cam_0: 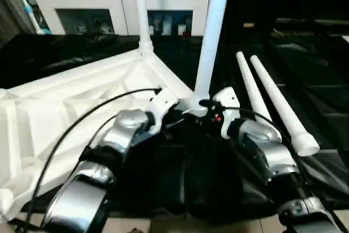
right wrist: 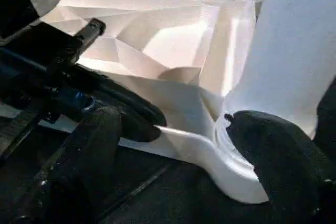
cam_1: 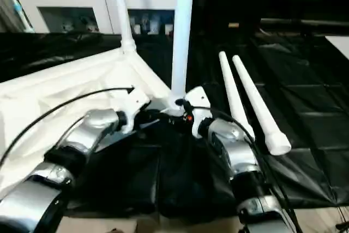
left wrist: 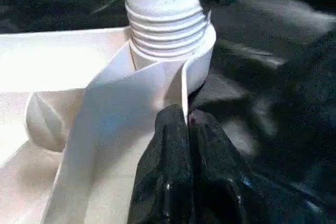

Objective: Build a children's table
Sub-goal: Rotate leg to tighten

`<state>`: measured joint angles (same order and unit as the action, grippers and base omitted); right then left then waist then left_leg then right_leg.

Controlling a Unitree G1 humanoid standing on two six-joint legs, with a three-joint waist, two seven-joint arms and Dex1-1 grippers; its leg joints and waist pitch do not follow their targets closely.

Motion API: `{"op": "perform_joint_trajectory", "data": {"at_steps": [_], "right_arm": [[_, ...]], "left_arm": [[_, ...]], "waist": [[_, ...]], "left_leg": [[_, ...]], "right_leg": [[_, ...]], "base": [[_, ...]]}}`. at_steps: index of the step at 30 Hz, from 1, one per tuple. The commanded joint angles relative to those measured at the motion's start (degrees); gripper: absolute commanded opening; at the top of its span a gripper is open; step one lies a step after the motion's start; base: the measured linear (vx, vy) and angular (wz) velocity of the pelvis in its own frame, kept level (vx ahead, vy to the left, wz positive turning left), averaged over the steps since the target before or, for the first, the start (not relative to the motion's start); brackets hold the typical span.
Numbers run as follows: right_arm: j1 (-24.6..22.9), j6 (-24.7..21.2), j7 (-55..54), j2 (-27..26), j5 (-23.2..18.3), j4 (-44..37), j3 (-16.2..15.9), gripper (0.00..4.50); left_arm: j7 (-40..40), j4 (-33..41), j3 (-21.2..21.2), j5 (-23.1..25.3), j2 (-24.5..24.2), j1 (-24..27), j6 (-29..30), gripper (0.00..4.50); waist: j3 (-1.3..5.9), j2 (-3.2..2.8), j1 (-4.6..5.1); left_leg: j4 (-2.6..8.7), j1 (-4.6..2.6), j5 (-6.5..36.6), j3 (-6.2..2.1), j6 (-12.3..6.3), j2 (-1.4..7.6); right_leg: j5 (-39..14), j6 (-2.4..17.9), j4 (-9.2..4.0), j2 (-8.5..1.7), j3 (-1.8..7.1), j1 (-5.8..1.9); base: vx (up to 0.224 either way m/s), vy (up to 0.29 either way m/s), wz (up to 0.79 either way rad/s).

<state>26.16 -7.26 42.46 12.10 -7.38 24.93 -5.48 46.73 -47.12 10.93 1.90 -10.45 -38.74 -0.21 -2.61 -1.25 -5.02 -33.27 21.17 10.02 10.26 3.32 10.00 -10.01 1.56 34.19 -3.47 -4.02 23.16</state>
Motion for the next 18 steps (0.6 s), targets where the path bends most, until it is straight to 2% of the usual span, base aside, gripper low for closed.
{"op": "perform_joint_trajectory", "data": {"at_steps": [1, 2, 4, 9, 13, 15, 17, 18], "right_arm": [[-0.1, -0.1, 0.1, 3.3, -1.4, -3.3, 3.0, 3.88], [-0.3, -0.3, 0.5, 3.6, -1.6, -3.8, 3.0, 3.88], [-2.6, -1.5, 4.6, 7.5, -1.8, -7.3, 2.1, 3.88], [-2.7, -0.6, 4.4, 9.2, -0.5, -6.4, 2.6, 3.88], [-0.2, 0.0, 0.7, 9.2, 0.1, -2.6, 4.4, 3.88], [-0.1, -0.4, 0.5, 9.4, -0.3, -2.8, 4.3, 3.88], [-0.6, -0.9, 1.8, 9.3, -0.8, -4.5, 3.0, 3.88], [-0.6, -0.9, 1.8, 9.3, -0.8, -4.5, 3.0, 3.89]], "left_arm": [[8.3, 2.9, 2.6, -1.0, -0.2, 2.8, -2.1, 0.00], [8.4, 3.0, 2.6, -1.0, -0.3, 3.0, -2.2, 0.00], [8.7, 3.8, 3.5, 0.4, -2.0, 4.3, -2.0, 0.00], [7.6, 3.9, 4.0, 1.7, -3.2, 4.6, -1.8, 0.00], [7.4, 3.8, 4.0, 2.0, -3.5, 4.3, -1.3, 0.00], [7.5, 4.2, 4.0, 2.1, -3.6, 4.4, -1.2, 0.00], [6.9, 3.8, 3.5, 2.0, -3.5, 4.0, -0.8, 0.00], [6.9, 3.8, 3.5, 2.0, -3.5, 4.0, -0.8, 0.27]], "waist": [[3.60, 0.73, -0.17], [3.54, 0.87, -0.20], [3.49, 1.00, -0.56], [3.27, 1.01, -0.85], [3.48, 0.90, -0.61], [3.46, 0.99, -0.67], [3.57, 1.19, -0.68], [3.59, 1.14, -0.74]], "left_leg": [[3.42, -0.42, 10.4, -1.14, -5.89, 3.36], [3.48, -0.47, 10.5, -1.13, -5.79, 3.43], [3.50, -0.58, 10.2, -1.14, -5.68, 3.46], [3.61, -0.66, 12.0, -1.08, -4.51, 3.22], [3.62, -0.78, 11.4, -1.18, -3.84, 3.33], [3.50, -0.74, 11.2, -1.09, -3.97, 3.29], [3.40, -0.56, 10.1, -1.07, -4.73, 3.26], [3.36, -0.54, 9.9, -1.06, -4.89, 3.24]], "right_leg": [[-11.0, 11.6, -4.12, -5.37, 2.94, -3.31], [-11.5, 11.3, -4.18, -5.34, 2.97, -3.30], [-12.5, 10.2, -4.30, -5.30, 3.07, -3.37], [-18.0, 8.5, -4.83, -5.38, 2.99, -2.99], [-15.6, 9.7, -4.51, -5.27, 2.98, -2.90], [-14.3, 9.9, -4.37, -5.25, 3.06, -2.98], [-12.3, 10.2, -4.11, -5.23, 3.02, -3.16], [-12.0, 10.2, -4.07, -5.29, 3.02, -3.19]], "base": [[0.000, 0.000, 0.00], [0.000, 0.000, 0.00], [0.000, 0.000, 0.00], [0.000, 0.000, 0.00], [0.000, 0.000, 0.00], [0.000, 0.000, 0.00], [0.000, 0.000, 0.00], [0.000, 0.000, 0.00]]}}
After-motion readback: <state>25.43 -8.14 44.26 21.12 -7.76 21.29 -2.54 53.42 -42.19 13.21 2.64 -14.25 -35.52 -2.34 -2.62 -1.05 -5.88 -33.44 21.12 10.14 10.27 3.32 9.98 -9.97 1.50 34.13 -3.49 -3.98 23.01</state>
